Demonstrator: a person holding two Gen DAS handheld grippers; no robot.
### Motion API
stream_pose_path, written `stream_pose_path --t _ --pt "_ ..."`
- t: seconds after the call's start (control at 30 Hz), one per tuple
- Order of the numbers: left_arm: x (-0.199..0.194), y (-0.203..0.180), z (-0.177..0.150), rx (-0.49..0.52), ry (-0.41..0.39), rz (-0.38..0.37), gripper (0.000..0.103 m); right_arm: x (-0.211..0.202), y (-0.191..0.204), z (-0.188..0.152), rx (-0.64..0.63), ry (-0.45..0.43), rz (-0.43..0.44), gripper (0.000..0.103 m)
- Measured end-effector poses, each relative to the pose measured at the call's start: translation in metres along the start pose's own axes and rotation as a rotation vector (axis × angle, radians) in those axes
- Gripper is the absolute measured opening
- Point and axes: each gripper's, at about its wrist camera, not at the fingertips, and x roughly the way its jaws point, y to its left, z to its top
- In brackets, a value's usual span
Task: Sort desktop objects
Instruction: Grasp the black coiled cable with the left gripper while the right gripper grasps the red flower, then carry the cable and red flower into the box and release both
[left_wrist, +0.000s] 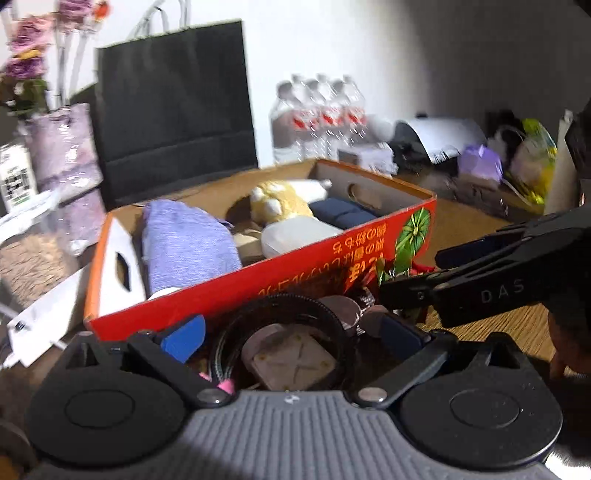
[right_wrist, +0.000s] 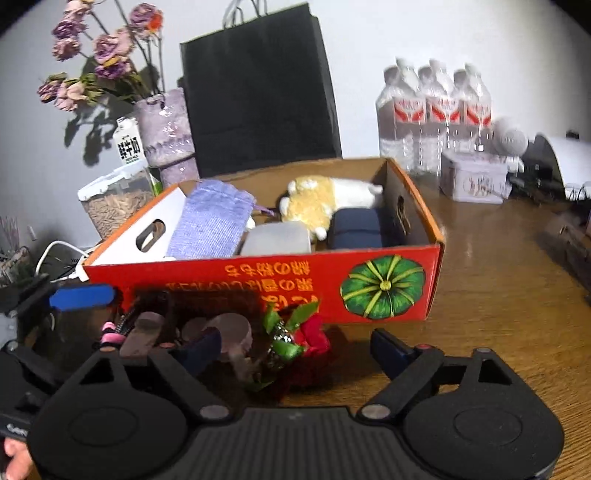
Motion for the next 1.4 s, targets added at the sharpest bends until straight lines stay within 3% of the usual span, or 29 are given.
stream_pose_path --t 0.2,0.27,0.3,0.33,0.43,0.57,0.73,1.0,1.17,1.4 --pt "0.019 0.031 -0.006 -0.158 0.103 -0.117 0.103 0.004 -0.01 -0.005 0.04 -0.005 0.053 0.073" --pt "0.019 0.039 -0.009 -0.195 0.089 -0.151 0.102 0.003 -0.015 -0.006 0.081 -0.005 0.108 0.058" --pt "0.019 0.041 -0.008 -0.213 0.083 -0.151 0.092 0.002 -0.014 -0.006 0.082 -0.002 0.118 0.043" --pt "0.017 0.043 -0.009 -0.229 0.076 -0.134 0.092 0.002 -0.013 -0.006 0.071 -0.001 0.11 0.035" --pt "0.006 0.042 -0.012 -0.25 0.053 -0.165 0.091 -0.003 -0.01 -0.008 0.056 -0.022 0.096 0.032" --pt "-0.024 0.031 -0.013 -0.242 -0.037 -0.105 0.09 -0.018 -0.007 -0.012 0.046 -0.074 0.079 0.031" --pt "-0.077 0.019 -0.009 -0.29 -0.132 -0.083 0.09 -0.054 0.003 -0.023 0.027 -0.139 0.057 0.031" --pt "-0.134 -0.027 -0.031 -0.269 -0.081 0.012 0.09 -0.114 0.026 -0.07 -0.063 -0.148 0.053 0.031" --pt "-0.154 -0.047 -0.055 -0.319 -0.044 -0.01 0.09 -0.143 0.031 -0.097 -0.107 -0.152 0.061 0.031" --pt "-0.179 -0.073 -0.077 -0.298 -0.018 0.01 0.09 -0.196 0.04 -0.126 -0.156 -0.23 0.065 0.031"
